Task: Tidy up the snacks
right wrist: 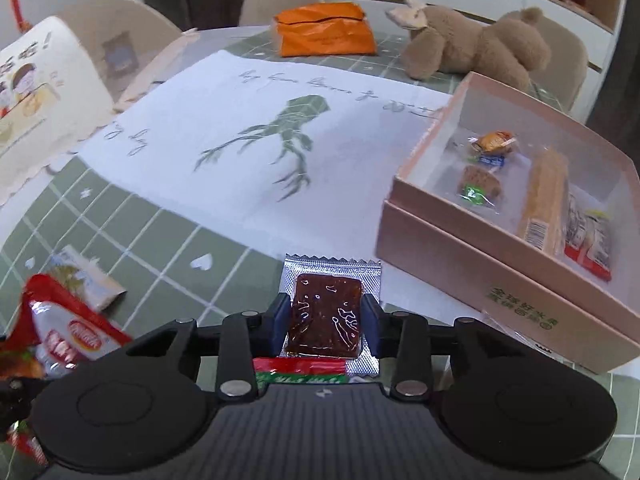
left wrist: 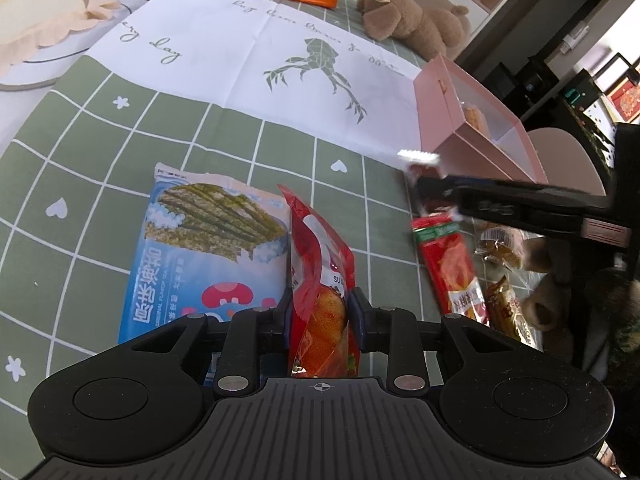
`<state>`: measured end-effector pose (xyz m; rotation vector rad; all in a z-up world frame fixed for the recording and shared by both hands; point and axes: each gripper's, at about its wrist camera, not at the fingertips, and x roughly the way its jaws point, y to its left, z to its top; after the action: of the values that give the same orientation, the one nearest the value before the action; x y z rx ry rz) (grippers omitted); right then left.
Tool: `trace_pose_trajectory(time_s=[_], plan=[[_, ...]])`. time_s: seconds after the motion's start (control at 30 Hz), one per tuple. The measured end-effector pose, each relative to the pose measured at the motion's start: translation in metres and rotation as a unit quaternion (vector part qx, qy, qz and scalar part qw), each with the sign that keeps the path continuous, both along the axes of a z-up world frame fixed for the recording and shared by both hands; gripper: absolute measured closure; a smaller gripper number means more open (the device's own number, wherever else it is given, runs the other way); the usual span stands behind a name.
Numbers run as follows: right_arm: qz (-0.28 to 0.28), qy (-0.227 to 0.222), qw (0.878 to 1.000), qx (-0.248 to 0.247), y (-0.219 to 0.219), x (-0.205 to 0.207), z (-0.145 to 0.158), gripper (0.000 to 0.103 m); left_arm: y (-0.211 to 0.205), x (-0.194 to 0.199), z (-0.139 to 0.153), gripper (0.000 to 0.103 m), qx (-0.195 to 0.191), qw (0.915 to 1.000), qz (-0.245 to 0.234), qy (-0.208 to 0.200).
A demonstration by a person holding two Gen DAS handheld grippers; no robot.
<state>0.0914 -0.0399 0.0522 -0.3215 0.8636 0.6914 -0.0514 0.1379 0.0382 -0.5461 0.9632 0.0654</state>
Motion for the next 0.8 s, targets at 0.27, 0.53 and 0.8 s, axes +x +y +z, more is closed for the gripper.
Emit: trace_pose_trajectory(time_s=[0.27, 0.53, 0.8], plan=[[0.033, -0.079, 0.996, 0.034, -0.044, -0.041, 0.069, 0.073, -0.01, 0.0, 0.013, 0.076, 0.023, 0.9988, -0.026, -0.034], [-0.047, -0.074, 0.996, 0.032, -0.112, -0.034, 0.083, 0.089, -0.018, 0.005, 0.02, 0.077, 0.029, 0.9975, -0.05, -0.04], [-0.042, -0.031, 0.998, 0.023, -0.098, -0.035, 0.043, 0.059, -0.016, 0.008, 0.01, 0.076, 0.022, 0.9986, -0.044, -0.018]])
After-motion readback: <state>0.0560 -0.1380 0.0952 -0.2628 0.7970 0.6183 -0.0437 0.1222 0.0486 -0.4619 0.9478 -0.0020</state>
